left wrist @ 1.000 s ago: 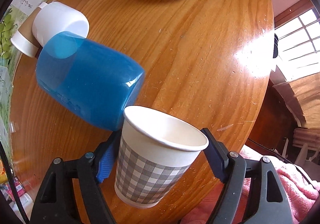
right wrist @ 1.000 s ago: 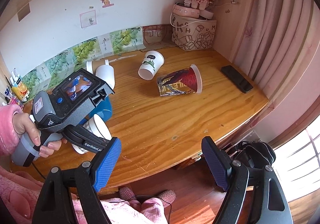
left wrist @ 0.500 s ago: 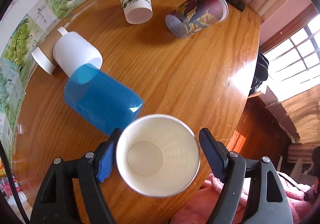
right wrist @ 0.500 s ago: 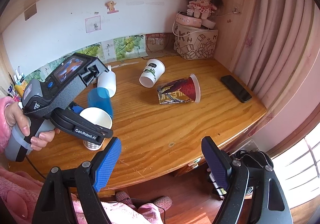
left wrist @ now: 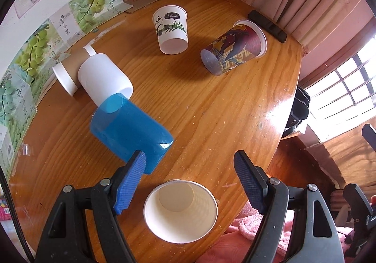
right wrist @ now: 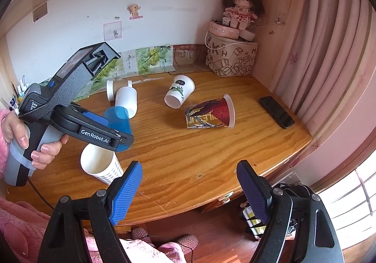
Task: Flip cup upright
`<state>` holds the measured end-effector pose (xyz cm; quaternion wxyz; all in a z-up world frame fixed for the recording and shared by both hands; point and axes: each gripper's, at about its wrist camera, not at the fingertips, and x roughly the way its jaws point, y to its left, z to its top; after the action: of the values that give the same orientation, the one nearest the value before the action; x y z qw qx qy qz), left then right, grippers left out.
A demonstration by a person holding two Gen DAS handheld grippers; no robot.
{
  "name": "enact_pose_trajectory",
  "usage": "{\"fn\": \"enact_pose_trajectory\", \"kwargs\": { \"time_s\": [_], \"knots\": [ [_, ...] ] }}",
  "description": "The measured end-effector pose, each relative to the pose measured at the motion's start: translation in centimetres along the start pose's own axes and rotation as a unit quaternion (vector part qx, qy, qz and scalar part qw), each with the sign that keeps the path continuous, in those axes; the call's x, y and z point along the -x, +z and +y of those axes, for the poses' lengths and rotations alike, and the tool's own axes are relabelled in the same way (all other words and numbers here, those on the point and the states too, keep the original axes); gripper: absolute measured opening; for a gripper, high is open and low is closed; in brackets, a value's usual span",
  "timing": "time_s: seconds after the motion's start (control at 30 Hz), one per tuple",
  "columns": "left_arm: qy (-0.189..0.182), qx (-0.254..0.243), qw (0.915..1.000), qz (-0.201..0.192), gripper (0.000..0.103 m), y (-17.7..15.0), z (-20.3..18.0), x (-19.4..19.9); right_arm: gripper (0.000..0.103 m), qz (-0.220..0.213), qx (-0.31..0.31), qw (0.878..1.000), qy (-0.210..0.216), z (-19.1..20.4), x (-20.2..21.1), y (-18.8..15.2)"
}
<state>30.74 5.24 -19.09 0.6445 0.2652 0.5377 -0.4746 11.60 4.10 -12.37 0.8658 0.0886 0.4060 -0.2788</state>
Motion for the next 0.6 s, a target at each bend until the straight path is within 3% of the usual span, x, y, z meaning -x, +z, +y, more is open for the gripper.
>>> {"fn": "enact_pose_trajectory", "kwargs": {
  "time_s": [0.27,0.47,0.6],
  "knots": [
    [-0.032,0.034,0.9974,-0.055,0.081,-1.4,1.2,2.5,0.083,0.014,0.006,1.0,0.026,1.4,-0.6,0.1],
    [-0.046,0.092,0.9902,-0.095,0.081,-2.8,3.0,4.3,0.083,0.026,-0.008,0.998,0.06,2.8,-1.3,-0.1],
    [-0.025,0.101,0.9886,-0.109,0.081,-4.3,3.8,5.4,0.083,0.038,-0.001,0.996,0.081,4.0,-1.7,-0.3]
  ]
}}
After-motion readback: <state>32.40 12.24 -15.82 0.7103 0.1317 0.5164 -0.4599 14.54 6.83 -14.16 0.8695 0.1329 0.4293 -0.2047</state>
